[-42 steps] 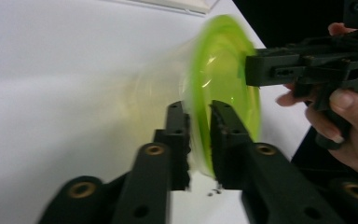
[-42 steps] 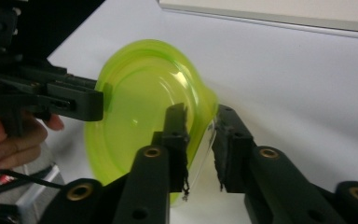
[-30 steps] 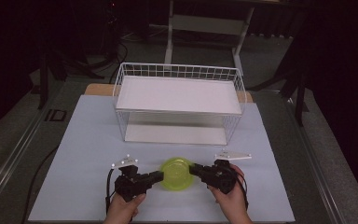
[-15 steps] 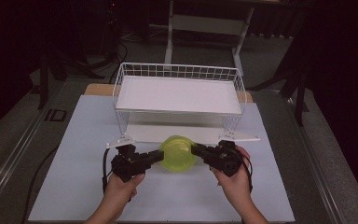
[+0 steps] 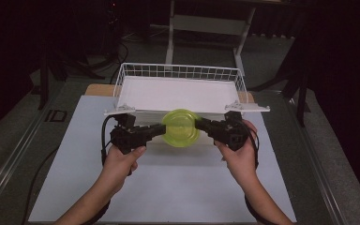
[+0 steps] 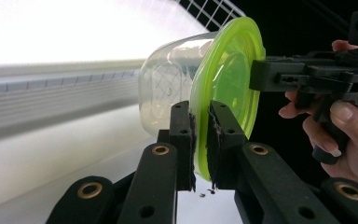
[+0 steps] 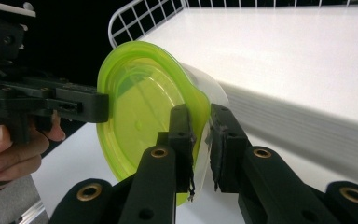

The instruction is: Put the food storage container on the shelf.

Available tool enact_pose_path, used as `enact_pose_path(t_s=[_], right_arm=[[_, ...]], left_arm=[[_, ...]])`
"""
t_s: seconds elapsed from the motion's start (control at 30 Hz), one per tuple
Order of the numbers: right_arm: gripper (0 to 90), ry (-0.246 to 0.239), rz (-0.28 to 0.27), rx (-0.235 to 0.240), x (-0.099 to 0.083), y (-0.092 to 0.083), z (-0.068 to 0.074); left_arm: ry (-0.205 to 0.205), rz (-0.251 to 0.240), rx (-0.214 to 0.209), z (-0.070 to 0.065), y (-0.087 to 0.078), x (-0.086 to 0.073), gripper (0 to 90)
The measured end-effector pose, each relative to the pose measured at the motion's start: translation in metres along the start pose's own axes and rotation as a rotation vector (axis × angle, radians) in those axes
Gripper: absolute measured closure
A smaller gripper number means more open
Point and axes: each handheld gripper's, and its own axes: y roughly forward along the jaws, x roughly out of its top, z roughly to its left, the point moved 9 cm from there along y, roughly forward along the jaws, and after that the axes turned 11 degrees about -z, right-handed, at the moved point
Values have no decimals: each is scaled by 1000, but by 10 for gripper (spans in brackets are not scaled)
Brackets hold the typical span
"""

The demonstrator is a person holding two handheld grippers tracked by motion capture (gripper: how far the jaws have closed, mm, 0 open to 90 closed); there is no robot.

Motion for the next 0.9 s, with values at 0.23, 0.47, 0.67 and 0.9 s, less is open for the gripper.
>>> enact_pose_path(t_s=[0.23, 0.47, 0.67, 0.9], right_arm=[[799, -7, 0, -5, 21, 4, -2], [799, -10, 6, -15, 39, 11, -5], [799, 16, 28, -17, 48, 19, -12], [802, 16, 50, -26, 56, 29, -18]], left_arm=[[13, -4, 5, -1, 3, 20, 819], [2, -8, 13, 3, 7, 37, 818], [-14, -3, 18, 10, 14, 47, 816], [42, -13, 62, 21, 23, 54, 799]])
